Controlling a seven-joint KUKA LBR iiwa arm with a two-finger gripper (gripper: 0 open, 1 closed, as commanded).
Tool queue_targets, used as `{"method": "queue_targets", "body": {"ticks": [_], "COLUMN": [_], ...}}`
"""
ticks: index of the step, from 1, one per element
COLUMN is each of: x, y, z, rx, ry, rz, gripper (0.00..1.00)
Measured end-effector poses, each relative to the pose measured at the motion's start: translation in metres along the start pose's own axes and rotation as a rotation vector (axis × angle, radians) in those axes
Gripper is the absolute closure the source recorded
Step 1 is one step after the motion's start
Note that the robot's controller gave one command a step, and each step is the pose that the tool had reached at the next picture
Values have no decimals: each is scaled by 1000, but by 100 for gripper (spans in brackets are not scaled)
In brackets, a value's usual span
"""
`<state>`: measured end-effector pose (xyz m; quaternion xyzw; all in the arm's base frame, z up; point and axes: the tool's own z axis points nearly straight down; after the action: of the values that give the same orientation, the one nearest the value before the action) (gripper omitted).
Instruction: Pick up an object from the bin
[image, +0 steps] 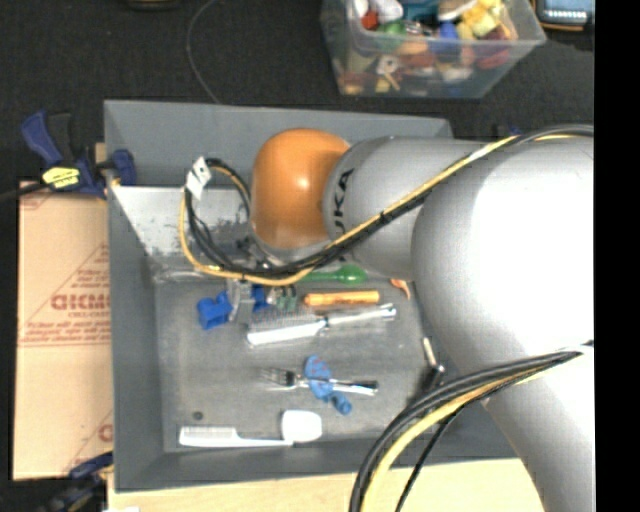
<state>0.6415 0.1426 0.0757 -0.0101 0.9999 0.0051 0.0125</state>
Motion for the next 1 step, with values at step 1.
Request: {"method": "queue_targets", "body": {"ticks": [1], "x": [3], "y": [0], "z": [-12], "rx": [2], "ry": [10], "rz": [1], "gripper": [100]}}
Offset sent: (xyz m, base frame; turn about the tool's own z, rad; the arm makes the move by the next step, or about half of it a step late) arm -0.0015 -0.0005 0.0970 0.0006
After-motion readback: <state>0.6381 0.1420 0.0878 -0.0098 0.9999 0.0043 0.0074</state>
